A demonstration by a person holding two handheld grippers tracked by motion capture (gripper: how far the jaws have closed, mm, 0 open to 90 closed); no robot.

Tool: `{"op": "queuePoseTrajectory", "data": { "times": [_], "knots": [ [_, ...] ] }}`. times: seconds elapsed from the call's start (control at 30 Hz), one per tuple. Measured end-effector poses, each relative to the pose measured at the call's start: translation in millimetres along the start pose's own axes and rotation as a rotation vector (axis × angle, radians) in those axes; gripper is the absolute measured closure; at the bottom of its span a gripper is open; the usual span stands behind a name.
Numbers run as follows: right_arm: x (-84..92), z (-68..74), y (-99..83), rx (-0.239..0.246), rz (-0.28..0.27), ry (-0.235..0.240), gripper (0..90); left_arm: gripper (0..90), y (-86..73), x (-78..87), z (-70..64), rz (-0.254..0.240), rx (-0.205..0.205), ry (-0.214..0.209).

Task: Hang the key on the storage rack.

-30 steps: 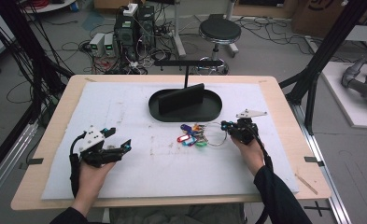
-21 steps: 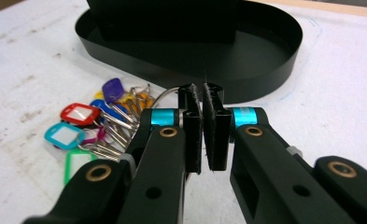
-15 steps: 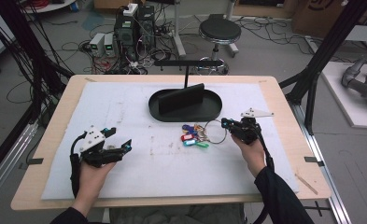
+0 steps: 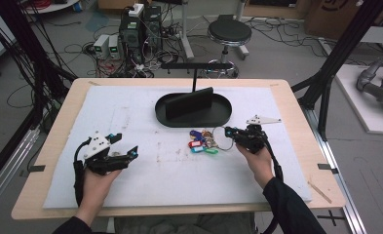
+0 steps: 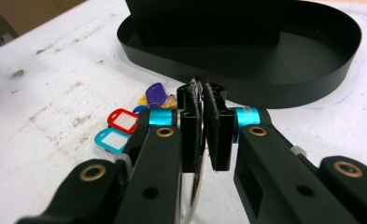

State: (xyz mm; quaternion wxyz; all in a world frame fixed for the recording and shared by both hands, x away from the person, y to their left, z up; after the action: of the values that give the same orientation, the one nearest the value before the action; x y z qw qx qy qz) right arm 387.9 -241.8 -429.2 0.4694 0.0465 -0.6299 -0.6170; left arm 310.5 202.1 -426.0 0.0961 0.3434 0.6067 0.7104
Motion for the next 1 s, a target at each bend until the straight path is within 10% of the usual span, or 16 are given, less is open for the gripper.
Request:
{"op": "queuePoseTrajectory", "data": {
  "times": [0.33, 1.0],
  "knots": [
    [1.1, 8.2, 6.9, 0.086, 0.013, 0.018, 87.5, 23.7, -0.2, 1.8, -0.3, -0.005, 0.002, -0.004],
    [36.5, 5.6, 53.0, 0.14, -0.13, 0.147, 87.7, 23.7, -2.1, 5.7, -0.2, -0.009, -0.002, -0.015]
  ]
}}
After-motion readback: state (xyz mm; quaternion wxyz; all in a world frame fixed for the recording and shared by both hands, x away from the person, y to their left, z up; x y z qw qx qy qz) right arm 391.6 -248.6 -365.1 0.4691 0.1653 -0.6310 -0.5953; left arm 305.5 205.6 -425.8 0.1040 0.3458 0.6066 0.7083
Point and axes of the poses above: each handheld gripper's, and its own axes: x roughly backward along the jaws, y roughly out of its top, z roughly to its left, the point moved 2 cm from there along -x, roughly forward along the jaws, and after that the axes turned 4 degrees about z, right-handed, at the moved point
